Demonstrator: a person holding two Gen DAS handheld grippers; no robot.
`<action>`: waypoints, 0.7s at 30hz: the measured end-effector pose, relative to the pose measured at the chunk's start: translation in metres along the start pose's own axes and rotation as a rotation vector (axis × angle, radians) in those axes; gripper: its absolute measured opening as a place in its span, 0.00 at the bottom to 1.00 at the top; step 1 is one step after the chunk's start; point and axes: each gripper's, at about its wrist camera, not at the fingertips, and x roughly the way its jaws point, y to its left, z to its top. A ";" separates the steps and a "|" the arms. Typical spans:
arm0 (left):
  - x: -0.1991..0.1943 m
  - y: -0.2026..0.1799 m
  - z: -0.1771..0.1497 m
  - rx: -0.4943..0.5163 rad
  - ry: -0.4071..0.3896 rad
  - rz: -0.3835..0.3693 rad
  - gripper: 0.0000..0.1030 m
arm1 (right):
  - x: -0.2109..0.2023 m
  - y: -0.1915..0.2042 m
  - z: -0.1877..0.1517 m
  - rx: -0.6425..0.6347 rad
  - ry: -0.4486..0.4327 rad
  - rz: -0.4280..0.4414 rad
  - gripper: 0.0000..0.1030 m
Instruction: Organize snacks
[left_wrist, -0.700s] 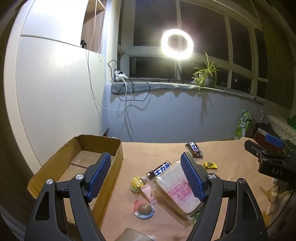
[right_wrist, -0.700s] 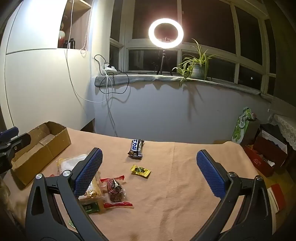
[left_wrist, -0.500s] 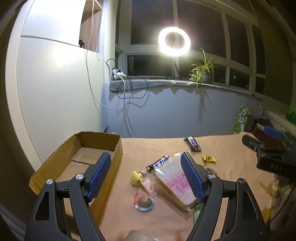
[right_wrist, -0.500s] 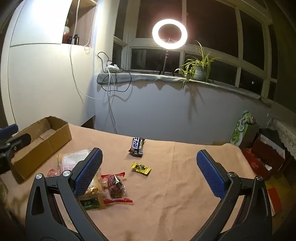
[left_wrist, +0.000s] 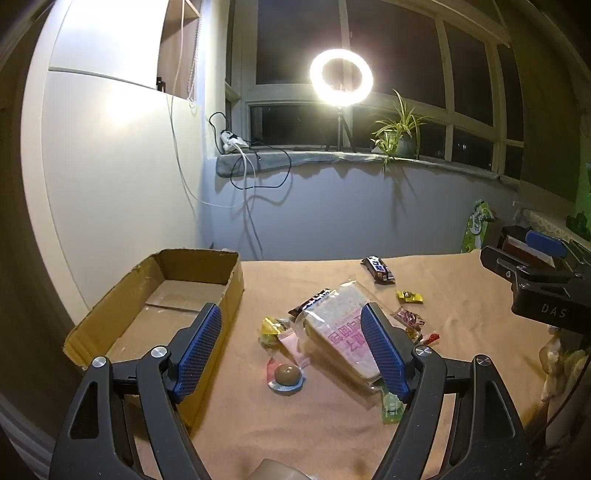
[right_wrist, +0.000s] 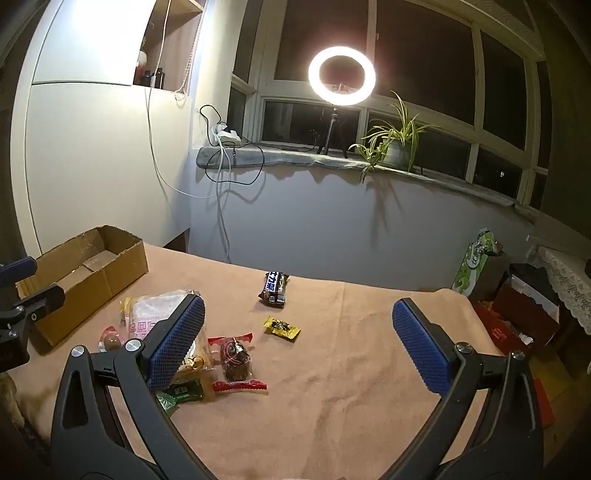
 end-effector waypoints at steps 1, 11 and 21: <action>0.000 -0.001 -0.001 0.001 0.000 -0.001 0.76 | 0.000 0.001 0.000 -0.001 0.000 0.000 1.00; -0.001 0.001 0.002 0.000 -0.003 -0.004 0.76 | -0.002 0.002 -0.001 0.000 0.000 0.000 1.00; -0.003 0.000 0.005 -0.006 -0.007 -0.005 0.76 | -0.003 0.002 -0.002 -0.003 0.002 0.004 1.00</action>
